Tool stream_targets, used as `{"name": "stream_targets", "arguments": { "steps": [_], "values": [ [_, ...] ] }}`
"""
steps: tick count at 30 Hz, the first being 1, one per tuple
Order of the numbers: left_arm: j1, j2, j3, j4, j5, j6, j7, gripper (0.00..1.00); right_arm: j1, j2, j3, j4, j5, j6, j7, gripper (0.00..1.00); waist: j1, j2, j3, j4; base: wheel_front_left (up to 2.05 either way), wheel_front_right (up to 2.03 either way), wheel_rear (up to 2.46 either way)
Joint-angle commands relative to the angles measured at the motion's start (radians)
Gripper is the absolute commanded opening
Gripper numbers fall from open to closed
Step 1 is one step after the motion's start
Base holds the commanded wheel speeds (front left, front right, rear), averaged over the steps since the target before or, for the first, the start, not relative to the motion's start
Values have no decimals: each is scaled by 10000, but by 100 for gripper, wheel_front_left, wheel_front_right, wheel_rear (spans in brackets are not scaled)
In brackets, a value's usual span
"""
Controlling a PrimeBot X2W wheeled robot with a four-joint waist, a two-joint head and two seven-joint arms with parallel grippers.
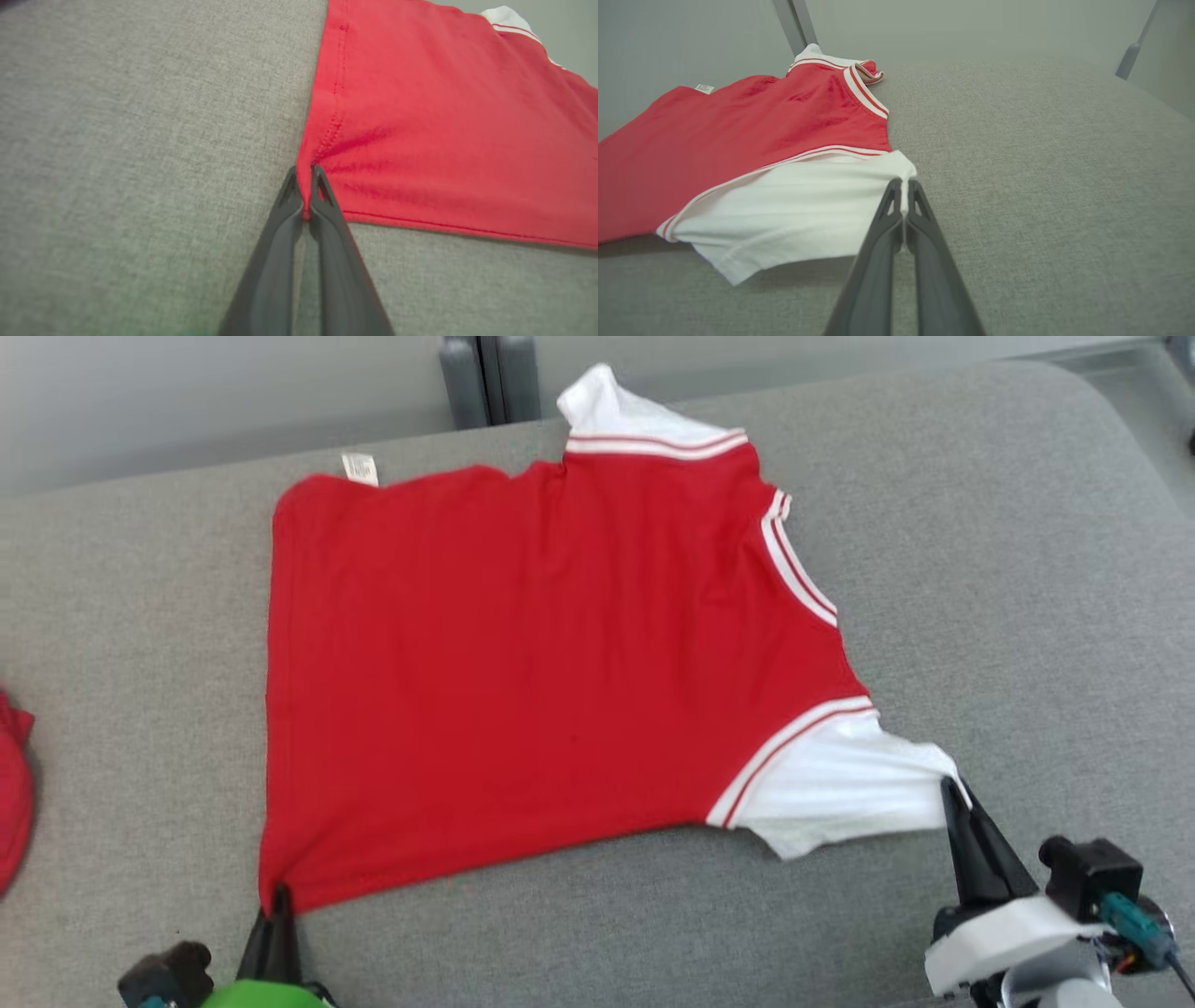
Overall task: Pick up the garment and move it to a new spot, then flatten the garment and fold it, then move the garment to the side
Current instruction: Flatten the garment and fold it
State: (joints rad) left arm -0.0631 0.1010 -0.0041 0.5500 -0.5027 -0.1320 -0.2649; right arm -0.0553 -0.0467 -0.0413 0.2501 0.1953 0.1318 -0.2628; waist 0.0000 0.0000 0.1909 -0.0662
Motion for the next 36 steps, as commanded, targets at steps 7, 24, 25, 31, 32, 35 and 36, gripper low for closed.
{"name": "stream_targets", "arguments": {
  "steps": [7,24,25,31,32,35,36],
  "values": [
    [1639,-302,35,-50,612,26,12,0,1491,-79,-465,299,-44,-23,-27,0,0,0,-1791,128,0,0,0],
    [1304,-479,-733,-1441,962,26,6,0,1054,-71,-595,-376,412,-21,-26,0,0,0,-1521,344,0,0,0],
    [1109,-477,-784,-1414,929,26,6,0,839,-68,-553,-385,414,-20,-26,0,0,0,-1422,353,0,0,0],
    [-279,-261,-1058,-883,836,25,5,0,-631,-57,-196,-183,117,-20,-26,0,0,0,-699,336,0,0,0],
    [-539,-212,-1064,-783,812,25,5,0,-928,-60,-159,-117,51,-20,-26,0,0,0,-552,326,0,0,0],
    [-1138,-106,-1092,-588,739,25,5,0,-1657,-60,-185,123,-146,-20,-26,0,0,0,-193,333,0,0,0],
    [-1287,-67,-1122,-547,723,25,5,0,-1847,-60,-203,204,-175,-20,-26,0,0,0,-93,341,0,0,0]
  ]
}}
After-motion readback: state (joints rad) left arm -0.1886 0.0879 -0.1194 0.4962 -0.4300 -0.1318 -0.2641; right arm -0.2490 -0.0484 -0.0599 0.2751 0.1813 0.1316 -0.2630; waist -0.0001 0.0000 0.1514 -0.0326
